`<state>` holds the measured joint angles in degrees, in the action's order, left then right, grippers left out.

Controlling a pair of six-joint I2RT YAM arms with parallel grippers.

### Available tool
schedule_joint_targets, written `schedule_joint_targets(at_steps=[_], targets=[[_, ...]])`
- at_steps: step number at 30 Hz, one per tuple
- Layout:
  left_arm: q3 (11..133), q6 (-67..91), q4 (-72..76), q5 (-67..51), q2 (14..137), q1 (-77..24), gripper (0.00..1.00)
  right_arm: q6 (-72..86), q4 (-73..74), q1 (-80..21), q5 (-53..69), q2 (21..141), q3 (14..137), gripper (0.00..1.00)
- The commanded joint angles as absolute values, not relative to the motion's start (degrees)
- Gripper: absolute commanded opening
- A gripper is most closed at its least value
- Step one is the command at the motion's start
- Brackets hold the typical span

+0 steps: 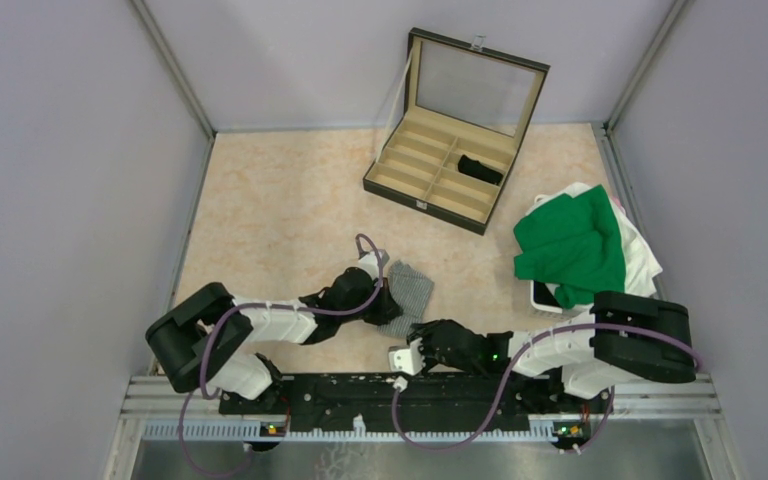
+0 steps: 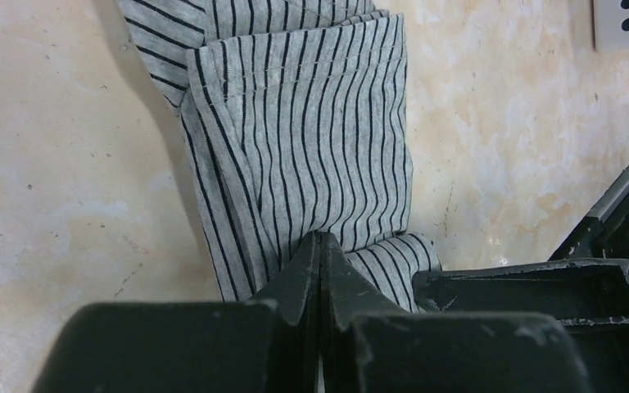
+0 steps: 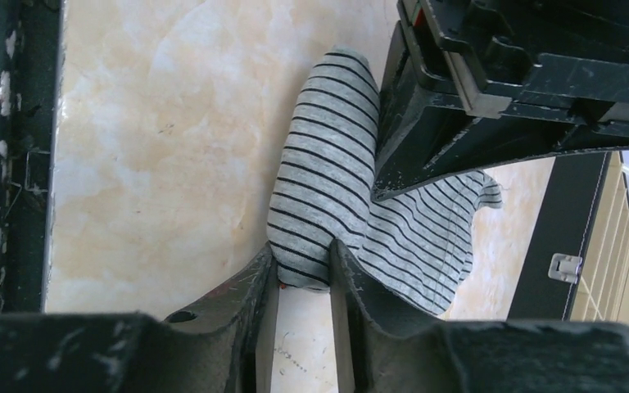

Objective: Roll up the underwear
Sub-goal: Roll the underwear to the center of the board.

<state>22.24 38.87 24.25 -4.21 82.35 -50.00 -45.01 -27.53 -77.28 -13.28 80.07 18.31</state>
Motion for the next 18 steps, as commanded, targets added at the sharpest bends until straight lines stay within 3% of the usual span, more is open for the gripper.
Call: schedule_joint_targets(at_steps=[1,8,13,18], targets=[[20.11,36.78,11.47,-3.18,82.95,-50.05,0.00,-41.31,-25.14,-77.78,-15.56,81.13,19.82,0.22],[25.73,35.07,3.36,0.44,69.18,-49.92,0.00,-36.29,-25.55,-77.77,-13.35,79.36,19.37,0.06],[26.08,32.53,1.05,1.28,62.59,-49.83,0.00,-33.75,-25.23,-77.79,-12.31,78.19,19.52,0.03],[22.82,31.58,5.82,-6.62,63.85,-49.92,0.00,-31.11,-26.61,-77.08,-9.90,76.89,19.40,0.02]])
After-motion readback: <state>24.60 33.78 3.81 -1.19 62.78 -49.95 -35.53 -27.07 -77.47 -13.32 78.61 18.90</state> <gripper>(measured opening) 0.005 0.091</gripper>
